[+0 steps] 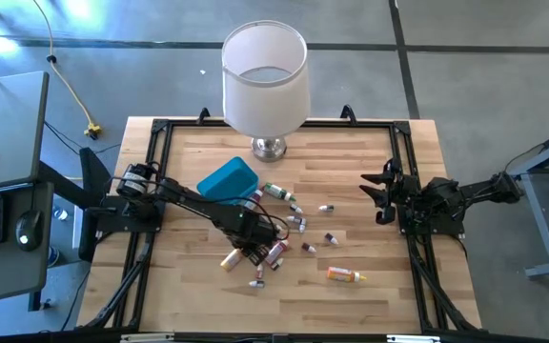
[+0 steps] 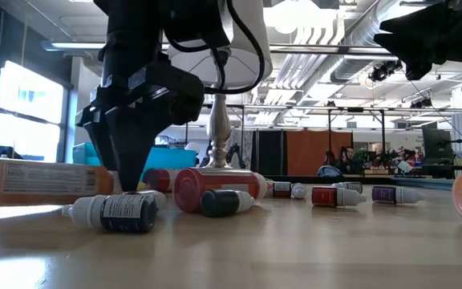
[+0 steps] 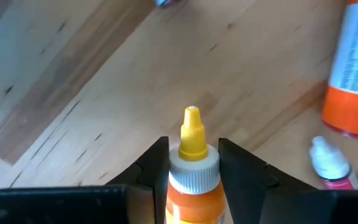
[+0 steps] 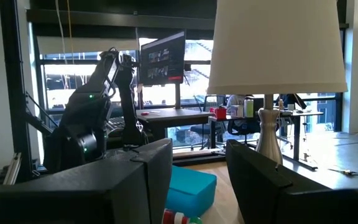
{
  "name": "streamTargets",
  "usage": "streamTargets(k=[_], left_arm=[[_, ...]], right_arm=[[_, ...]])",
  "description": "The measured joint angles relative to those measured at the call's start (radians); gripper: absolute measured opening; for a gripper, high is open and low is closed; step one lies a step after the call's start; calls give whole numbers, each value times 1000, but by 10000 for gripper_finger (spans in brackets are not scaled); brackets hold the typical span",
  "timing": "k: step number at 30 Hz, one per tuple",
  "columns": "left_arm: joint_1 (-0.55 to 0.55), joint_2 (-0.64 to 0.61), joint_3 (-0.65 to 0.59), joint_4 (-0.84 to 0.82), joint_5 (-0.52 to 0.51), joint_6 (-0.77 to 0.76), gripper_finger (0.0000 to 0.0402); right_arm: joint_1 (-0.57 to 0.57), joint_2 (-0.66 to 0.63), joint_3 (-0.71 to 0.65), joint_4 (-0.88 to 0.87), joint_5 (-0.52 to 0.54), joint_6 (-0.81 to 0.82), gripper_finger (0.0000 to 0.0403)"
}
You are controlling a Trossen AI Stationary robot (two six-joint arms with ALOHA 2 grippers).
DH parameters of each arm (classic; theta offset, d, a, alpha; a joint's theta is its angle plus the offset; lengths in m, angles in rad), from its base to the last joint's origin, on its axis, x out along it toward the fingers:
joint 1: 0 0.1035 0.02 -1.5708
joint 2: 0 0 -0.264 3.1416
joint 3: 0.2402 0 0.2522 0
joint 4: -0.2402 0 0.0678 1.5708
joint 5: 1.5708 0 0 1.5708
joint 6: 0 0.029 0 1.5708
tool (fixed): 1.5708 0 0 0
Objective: Pick & Place food coloring
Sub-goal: Put the large yellow food coloring bottle into the blue bin
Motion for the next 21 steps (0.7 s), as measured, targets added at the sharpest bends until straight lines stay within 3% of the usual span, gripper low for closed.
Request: streamTargets(k=[6,14,21], left_arm=[[0,0,0,-7,12,14,141],[0,0,0,-5,120,30,170],[0,0,0,-11,99,30,174]], right_arm=[[0,0,0,0,0,0,144],[0,0,0,0,0,0,144],[0,0,0,0,0,0,144]])
